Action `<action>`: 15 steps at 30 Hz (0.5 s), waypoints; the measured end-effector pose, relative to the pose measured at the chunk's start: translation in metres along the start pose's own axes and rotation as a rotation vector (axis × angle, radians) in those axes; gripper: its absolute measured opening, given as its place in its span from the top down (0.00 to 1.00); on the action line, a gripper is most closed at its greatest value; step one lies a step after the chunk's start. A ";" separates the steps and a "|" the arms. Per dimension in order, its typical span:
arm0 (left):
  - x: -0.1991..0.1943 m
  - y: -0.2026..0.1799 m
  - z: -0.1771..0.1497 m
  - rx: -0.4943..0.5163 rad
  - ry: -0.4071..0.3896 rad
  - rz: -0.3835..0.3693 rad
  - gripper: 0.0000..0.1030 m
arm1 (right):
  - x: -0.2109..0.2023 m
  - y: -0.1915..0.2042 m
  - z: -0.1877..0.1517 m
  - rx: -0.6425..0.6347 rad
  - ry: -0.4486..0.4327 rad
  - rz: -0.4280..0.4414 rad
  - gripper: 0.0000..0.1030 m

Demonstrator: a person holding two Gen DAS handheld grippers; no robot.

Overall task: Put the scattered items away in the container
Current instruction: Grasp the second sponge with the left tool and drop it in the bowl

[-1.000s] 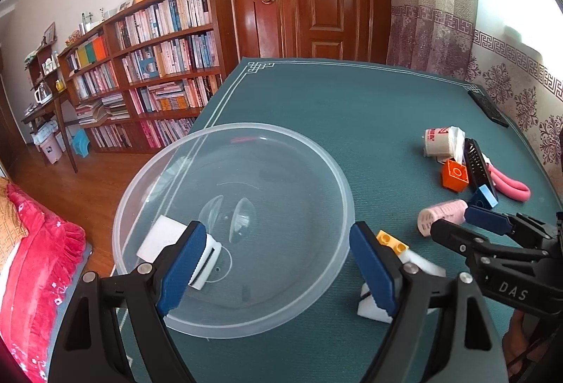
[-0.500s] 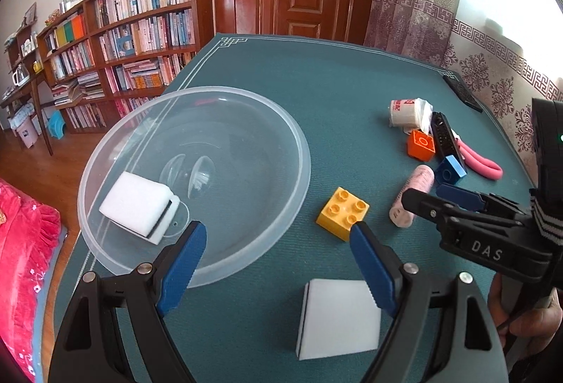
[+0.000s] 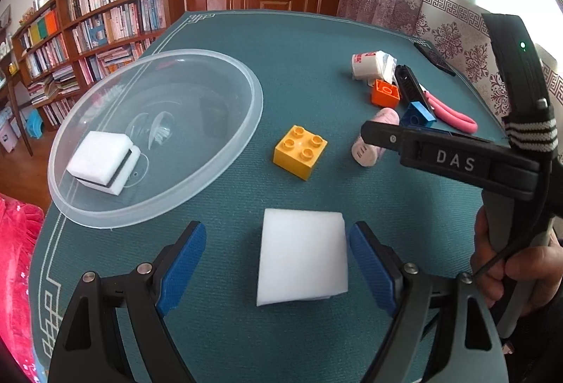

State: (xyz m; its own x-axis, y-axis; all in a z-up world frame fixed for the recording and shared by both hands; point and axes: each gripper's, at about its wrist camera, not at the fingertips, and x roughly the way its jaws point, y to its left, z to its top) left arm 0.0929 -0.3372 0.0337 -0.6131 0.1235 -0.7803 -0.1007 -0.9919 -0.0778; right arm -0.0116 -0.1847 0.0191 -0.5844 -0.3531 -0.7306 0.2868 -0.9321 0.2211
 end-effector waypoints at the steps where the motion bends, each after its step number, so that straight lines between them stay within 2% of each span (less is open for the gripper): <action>1: 0.002 0.000 -0.001 -0.003 0.005 -0.013 0.16 | -0.001 -0.001 -0.002 -0.001 -0.001 -0.001 0.33; 5: 0.010 0.000 -0.002 -0.015 0.013 -0.031 0.19 | -0.002 -0.005 -0.002 0.010 -0.002 0.005 0.33; 7: 0.011 0.000 -0.003 -0.012 0.016 -0.042 0.40 | -0.002 -0.006 -0.002 0.016 -0.003 0.006 0.33; 9: 0.008 -0.002 -0.002 -0.005 0.010 -0.065 0.47 | -0.002 -0.007 -0.002 0.019 -0.004 0.007 0.33; 15: -0.024 0.004 0.011 0.017 -0.114 -0.003 0.49 | 0.000 -0.005 -0.001 0.025 -0.003 0.007 0.33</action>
State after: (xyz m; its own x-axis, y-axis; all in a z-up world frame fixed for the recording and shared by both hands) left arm 0.0988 -0.3441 0.0591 -0.6981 0.1303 -0.7041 -0.1153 -0.9909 -0.0690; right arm -0.0126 -0.1799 0.0177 -0.5847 -0.3603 -0.7268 0.2721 -0.9312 0.2426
